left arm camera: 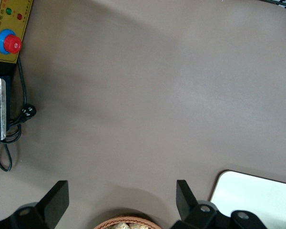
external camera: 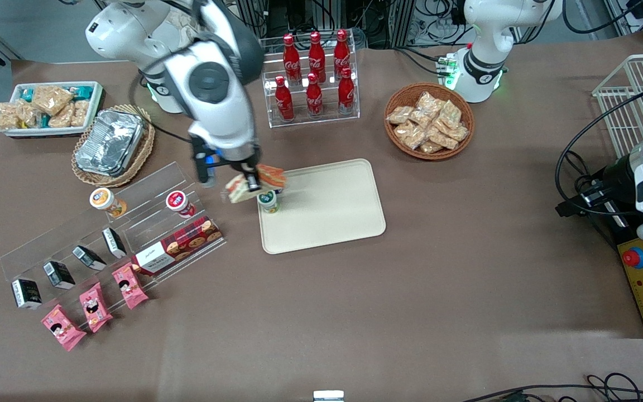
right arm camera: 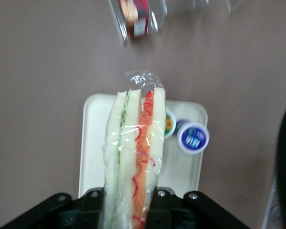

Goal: Place sandwich on tray
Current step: 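Lower the held sandwich onto the cream tray beside the yogurt cups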

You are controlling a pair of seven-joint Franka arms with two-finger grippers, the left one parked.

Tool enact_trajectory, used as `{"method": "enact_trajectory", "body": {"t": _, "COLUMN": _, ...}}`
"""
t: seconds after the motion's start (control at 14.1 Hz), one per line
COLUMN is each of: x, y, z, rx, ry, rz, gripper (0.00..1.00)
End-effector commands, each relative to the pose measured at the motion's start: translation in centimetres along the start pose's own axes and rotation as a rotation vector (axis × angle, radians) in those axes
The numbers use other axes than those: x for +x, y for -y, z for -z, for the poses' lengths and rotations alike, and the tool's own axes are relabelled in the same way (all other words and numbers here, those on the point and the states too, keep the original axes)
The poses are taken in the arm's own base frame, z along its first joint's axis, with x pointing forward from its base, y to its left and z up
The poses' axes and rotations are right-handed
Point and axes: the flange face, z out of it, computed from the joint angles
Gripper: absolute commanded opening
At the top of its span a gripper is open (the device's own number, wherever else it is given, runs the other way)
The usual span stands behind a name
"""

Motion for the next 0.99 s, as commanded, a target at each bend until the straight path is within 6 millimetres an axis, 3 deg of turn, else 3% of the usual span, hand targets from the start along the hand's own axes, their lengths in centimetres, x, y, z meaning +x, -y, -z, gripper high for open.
{"method": "enact_trajectory", "body": {"t": 0.0, "x": -4.6, "y": 0.2, "z": -4.5, "rx": 0.05, "ry": -0.044, "rz": -0.049, "gripper": 0.0}}
{"method": "enact_trajectory", "body": {"t": 0.21, "x": -8.6, "y": -0.2, "z": -9.1, "rx": 0.076, "ry": -0.057, "rz": -0.031, "gripper": 0.0}}
{"method": "enact_trajectory", "body": {"t": 0.5, "x": -12.5, "y": 1.4, "z": -13.0, "rx": 0.111, "ry": -0.098, "rz": -0.085, "gripper": 0.0}}
{"method": "enact_trajectory", "body": {"t": 0.92, "x": -14.3, "y": 1.6, "z": -15.3, "rx": 0.164, "ry": -0.084, "rz": -0.1, "gripper": 0.0}}
